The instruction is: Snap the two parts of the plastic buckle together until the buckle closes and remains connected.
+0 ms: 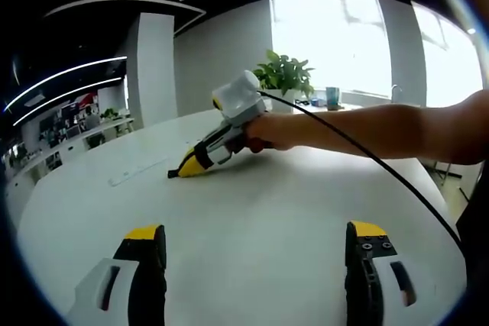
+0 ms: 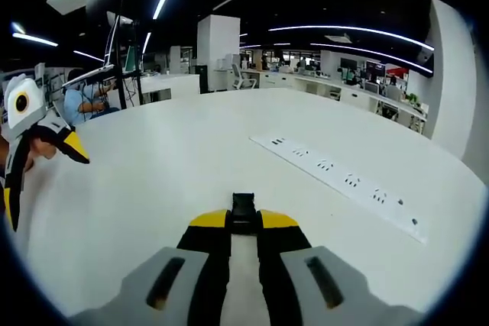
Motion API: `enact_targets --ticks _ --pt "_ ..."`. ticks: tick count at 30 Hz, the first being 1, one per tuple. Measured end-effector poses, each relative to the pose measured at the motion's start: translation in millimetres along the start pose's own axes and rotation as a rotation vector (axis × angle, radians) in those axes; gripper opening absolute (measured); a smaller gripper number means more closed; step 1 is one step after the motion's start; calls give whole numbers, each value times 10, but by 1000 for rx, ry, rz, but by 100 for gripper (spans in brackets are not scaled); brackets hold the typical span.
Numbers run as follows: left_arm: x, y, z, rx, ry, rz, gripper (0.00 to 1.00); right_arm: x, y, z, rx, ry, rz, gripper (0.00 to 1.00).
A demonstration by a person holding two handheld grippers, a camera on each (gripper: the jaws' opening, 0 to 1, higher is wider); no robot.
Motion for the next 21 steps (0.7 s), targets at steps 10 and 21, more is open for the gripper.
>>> enact_targets --ticks 10,21 --pt "-1 -3 5 -3 -2 -2 99 -7 5 14 0 3 4 12" --pt "3 4 9 -4 -7 0 99 -15 15 62 -25 -4 -10 12"
Point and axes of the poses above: the point that each gripper's makers call its tool centre point, and the gripper's own axes: y roughly backward along the fingers, z roughly to its left, x roughly out of its underside, the point moved 4 cm from there along y, roughly backward along the fingers, and after that the axes turned 12 degrees about y, right-handed, at the moved point
